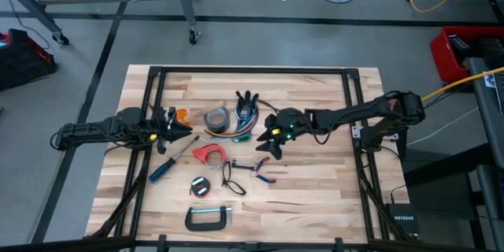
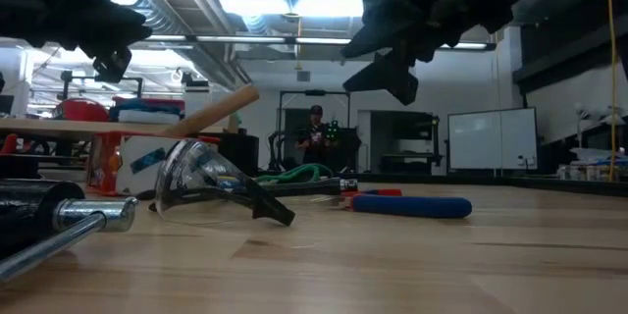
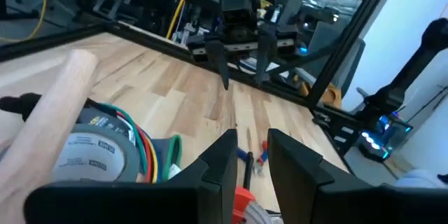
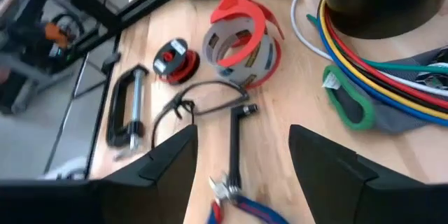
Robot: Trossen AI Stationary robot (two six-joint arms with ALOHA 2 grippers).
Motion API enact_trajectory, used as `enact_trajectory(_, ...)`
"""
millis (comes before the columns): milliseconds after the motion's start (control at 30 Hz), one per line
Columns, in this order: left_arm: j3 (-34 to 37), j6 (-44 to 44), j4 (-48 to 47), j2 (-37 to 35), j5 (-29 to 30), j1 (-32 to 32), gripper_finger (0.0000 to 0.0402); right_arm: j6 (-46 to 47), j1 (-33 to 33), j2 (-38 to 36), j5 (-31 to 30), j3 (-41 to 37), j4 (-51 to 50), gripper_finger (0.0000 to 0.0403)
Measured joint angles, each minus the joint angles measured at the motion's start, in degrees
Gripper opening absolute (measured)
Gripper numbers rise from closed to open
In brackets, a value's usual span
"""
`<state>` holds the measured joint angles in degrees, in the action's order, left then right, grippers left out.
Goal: Coil cords
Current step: Put the safety goggles on the top center of the table
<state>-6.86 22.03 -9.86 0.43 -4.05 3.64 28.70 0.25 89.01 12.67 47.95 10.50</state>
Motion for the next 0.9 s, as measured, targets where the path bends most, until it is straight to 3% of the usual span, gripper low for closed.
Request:
enact_trajectory(167,-0.1,4.3,-1.8,0.0,0.1,0.0,0.0072,4.2,2.3,3.9,-2.9,1.0,5.9,0.0229)
enact_trajectory(333,-0.1,5.0,-2.0,0.1,0.0,0.0,0.0072,4.4,3.6,10.2,-4.1,8.1,4.7,0.0229)
enact_trajectory(633,-0.2,5.0,-3.5,0.1,0.1,0.0,0.0072,4.2,3.4,21.5,-6.6,26.2,-15.8,0.0229)
enact_trajectory(900,-0.2,4.9,-4.3,0.1,0.1,0.0,0.0072,4.5,3.5,26.3,-8.8,32.9,-17.7,0.0229)
